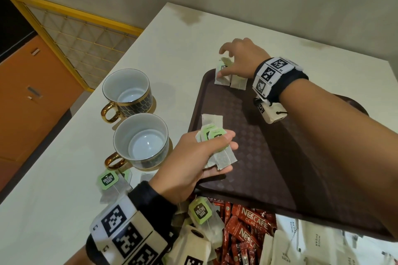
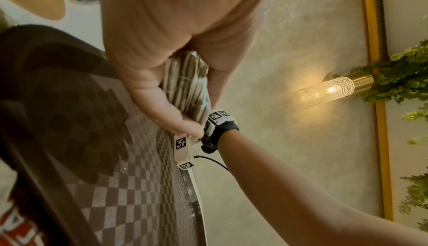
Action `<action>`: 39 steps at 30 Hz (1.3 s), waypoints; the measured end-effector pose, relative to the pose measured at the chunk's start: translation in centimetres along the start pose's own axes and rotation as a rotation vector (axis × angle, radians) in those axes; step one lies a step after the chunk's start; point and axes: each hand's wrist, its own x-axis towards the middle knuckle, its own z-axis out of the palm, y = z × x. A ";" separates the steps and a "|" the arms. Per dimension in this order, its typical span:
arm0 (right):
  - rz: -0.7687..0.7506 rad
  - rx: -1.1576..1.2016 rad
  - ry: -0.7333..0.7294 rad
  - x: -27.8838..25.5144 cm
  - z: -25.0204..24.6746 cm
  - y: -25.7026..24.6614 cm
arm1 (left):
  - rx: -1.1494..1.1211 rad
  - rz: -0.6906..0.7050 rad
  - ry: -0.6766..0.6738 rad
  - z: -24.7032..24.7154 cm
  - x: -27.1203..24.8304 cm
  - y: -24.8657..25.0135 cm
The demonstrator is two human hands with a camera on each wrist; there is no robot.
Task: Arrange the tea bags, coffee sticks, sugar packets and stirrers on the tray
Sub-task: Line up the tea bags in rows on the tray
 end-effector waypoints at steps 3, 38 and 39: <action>0.055 0.087 0.036 -0.9 -0.8 1.5 | -0.005 -0.001 -0.011 0.2 0.0 0.1; -0.054 0.862 -0.001 -21.4 -3.5 -2.8 | -0.152 -0.015 -0.182 2.5 -0.6 2.8; -0.059 0.901 -0.006 -21.9 -3.4 -3.0 | -0.140 -0.008 -0.177 2.6 -0.8 2.7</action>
